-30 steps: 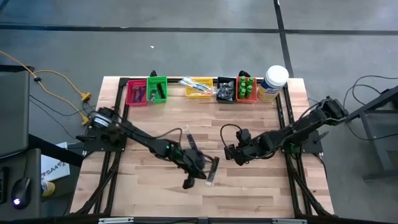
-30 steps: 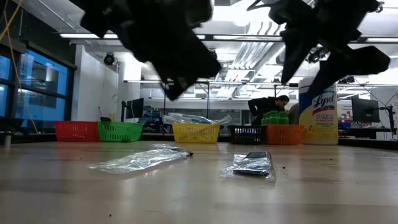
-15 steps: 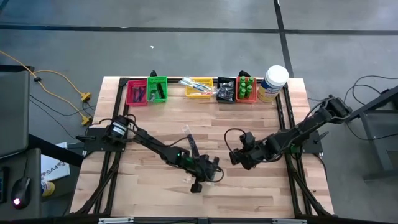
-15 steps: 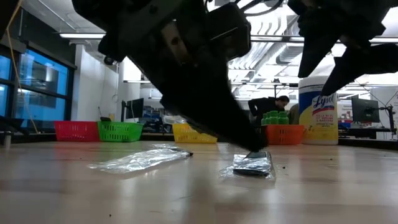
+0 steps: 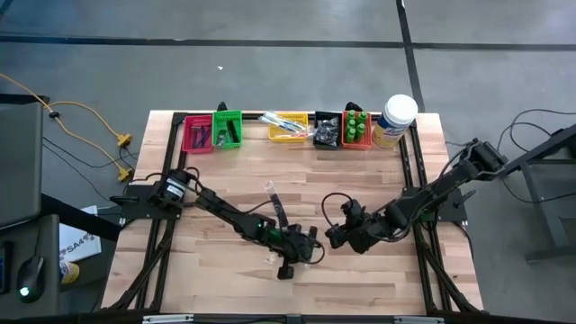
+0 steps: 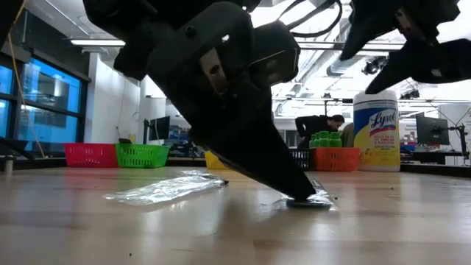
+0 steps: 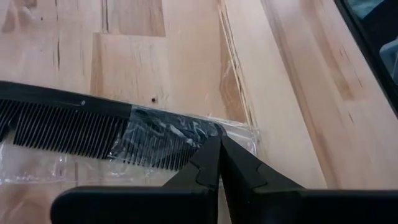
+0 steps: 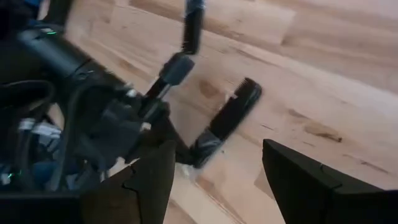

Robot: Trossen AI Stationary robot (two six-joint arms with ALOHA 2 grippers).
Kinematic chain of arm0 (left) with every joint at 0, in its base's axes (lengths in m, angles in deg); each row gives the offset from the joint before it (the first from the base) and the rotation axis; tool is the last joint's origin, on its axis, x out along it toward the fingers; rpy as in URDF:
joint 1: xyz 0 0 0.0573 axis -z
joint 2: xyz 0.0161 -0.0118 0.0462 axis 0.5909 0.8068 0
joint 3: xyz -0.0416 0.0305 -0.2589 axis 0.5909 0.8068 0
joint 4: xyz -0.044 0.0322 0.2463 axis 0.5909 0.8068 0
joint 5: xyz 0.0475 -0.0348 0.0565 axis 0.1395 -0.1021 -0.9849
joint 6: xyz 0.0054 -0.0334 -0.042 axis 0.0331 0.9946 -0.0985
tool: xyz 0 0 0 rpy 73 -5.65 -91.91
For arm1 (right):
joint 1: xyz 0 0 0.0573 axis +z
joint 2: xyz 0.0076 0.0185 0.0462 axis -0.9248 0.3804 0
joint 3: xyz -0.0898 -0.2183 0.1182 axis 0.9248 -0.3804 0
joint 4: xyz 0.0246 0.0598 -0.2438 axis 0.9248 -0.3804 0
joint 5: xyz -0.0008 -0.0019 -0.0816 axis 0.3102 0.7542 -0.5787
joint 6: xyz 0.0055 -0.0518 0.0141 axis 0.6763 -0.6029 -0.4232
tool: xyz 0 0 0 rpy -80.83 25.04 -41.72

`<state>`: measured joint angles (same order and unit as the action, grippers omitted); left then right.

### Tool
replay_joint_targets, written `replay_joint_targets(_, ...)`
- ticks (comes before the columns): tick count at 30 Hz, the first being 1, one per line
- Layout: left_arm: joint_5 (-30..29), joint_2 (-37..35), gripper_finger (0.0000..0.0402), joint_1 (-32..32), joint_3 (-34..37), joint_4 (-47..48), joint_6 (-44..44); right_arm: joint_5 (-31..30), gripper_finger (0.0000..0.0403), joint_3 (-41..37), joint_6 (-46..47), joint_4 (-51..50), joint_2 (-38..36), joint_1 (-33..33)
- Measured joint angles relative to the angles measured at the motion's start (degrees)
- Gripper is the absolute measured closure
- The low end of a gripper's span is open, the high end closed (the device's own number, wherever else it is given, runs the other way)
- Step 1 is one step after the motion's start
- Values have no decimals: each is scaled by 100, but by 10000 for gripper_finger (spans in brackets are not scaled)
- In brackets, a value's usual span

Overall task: Pick & Place Travel size toiletries
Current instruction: Put the black comb into the green bin

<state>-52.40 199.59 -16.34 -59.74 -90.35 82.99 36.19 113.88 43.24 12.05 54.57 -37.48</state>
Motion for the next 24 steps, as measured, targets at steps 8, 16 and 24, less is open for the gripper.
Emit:
replay_joint_targets(8, -33, 89, 392, 2, 4, 66, 115, 19, 172, -9, 525, -18, 657, -180)
replay_joint_targets(16, -69, 101, 392, 4, 15, 157, 109, 505, 172, -4, 404, 697, 1514, -574)
replay_joint_targets(24, -77, 103, 392, 4, 26, 251, 159, 807, 172, -2, 303, 1352, 2013, -807)
